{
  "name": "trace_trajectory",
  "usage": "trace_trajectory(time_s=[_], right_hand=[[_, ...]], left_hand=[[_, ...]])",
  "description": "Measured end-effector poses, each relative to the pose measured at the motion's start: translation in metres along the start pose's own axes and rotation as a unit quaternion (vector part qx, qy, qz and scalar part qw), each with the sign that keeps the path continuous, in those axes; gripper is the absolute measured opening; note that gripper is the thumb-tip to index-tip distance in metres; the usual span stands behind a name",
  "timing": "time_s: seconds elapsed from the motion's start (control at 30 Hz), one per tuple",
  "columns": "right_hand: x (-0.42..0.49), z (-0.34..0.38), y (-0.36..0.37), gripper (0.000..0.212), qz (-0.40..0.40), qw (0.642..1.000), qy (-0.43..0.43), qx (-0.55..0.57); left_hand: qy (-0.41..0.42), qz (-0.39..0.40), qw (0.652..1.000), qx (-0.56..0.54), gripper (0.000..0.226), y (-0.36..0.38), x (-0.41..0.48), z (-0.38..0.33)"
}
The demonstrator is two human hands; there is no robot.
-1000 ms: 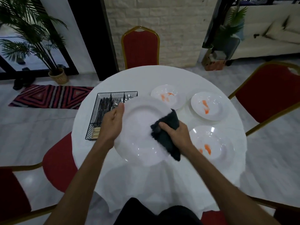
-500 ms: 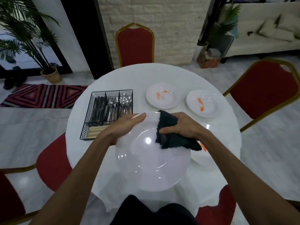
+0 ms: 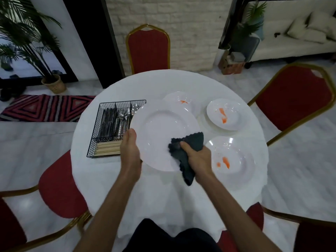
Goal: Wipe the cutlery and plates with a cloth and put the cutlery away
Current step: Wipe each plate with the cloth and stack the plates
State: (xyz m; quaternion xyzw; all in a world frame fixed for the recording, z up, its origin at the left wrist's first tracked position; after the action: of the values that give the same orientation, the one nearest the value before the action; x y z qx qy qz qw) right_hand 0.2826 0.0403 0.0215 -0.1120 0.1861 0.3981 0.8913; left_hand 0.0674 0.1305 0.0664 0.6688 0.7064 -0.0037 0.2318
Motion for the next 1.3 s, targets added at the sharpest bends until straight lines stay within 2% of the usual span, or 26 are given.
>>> trace_trajectory(time_s=[0.07,0.1,0.2,0.23,0.3,0.37,0.47,0.57,0.63,0.67,0.73,0.83,0.93,1.0,1.1,1.17,1.23,1.3], right_hand=[[0.011,0.026,-0.013,0.027,0.073,0.99,-0.056,-0.102],[0.012,0.037,-0.013,0.027,0.13,0.974,-0.077,-0.169],[0.004,0.058,0.001,0.024,0.278,0.901,-0.099,-0.317],[0.004,0.062,0.004,0.024,0.292,0.887,-0.106,-0.343],[0.007,0.071,0.008,0.026,0.274,0.883,-0.131,-0.357],[0.011,0.071,0.004,0.032,0.22,0.9,-0.157,-0.342],[0.011,0.043,-0.015,0.041,0.083,0.95,-0.142,-0.267],[-0.016,-0.013,-0.007,0.029,-0.011,0.998,-0.029,-0.046],[-0.036,-0.047,0.016,0.023,-0.009,0.994,0.073,0.086],[-0.04,-0.058,0.023,0.024,0.004,0.988,0.106,0.112],[-0.035,-0.059,0.022,0.03,0.032,0.99,0.113,0.08],[-0.011,-0.028,-0.01,0.049,0.031,0.995,0.016,-0.091],[0.013,0.012,-0.034,0.067,0.036,0.958,-0.097,-0.269],[0.021,0.034,-0.034,0.07,0.033,0.913,-0.2,-0.353],[0.005,0.04,-0.016,0.061,0.029,0.798,-0.352,-0.488],[-0.016,0.018,-0.011,0.065,0.038,0.744,-0.371,-0.555],[-0.043,-0.007,-0.011,0.073,0.081,0.747,-0.34,-0.565],[-0.072,-0.027,0.002,0.09,0.148,0.759,-0.325,-0.544]], left_hand=[[-0.078,0.062,0.994,0.035,0.036,-0.01,0.013,-0.007],[-0.106,0.1,0.987,0.074,0.037,-0.009,0.017,-0.01],[-0.126,0.222,0.936,0.242,0.033,0.012,0.01,-0.009],[-0.124,0.24,0.922,0.276,0.035,0.018,0.005,-0.006],[-0.098,0.241,0.919,0.298,0.039,0.021,0.005,-0.001],[-0.042,0.196,0.935,0.291,0.032,0.021,0.0,-0.012],[-0.007,0.058,0.978,0.199,0.031,0.005,0.003,-0.021],[0.015,-0.083,0.99,0.11,0.032,-0.005,0.004,-0.011],[0.033,-0.151,0.985,0.08,0.035,-0.004,-0.009,-0.002],[0.04,-0.167,0.983,0.069,0.037,-0.004,-0.016,0.003],[0.041,-0.172,0.982,0.065,0.038,-0.006,-0.026,0.013],[0.028,-0.163,0.983,0.085,0.036,-0.02,-0.025,0.022],[-0.008,-0.106,0.989,0.099,0.033,-0.017,-0.029,0.031],[-0.035,-0.088,0.99,0.108,0.03,-0.012,-0.036,0.038],[-0.051,-0.1,0.989,0.092,0.026,-0.007,-0.043,0.037],[-0.042,-0.12,0.989,0.071,0.029,-0.005,-0.043,0.03],[-0.038,-0.142,0.988,0.054,0.032,-0.005,-0.041,0.026],[-0.041,-0.159,0.986,0.039,0.032,-0.002,-0.042,0.031]])
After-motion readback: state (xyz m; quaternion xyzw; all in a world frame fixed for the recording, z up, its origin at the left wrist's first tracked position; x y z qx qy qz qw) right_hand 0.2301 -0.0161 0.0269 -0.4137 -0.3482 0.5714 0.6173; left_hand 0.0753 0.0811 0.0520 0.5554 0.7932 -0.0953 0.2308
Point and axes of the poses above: each hand's wrist, its own x-axis towards the middle knuckle, its own y-axis out of the palm, z = x × y, the point moved 8 cm from there along x, towards the middle knuckle, and after that the axes turned 1 degree about -x, right-handed, at the moved point
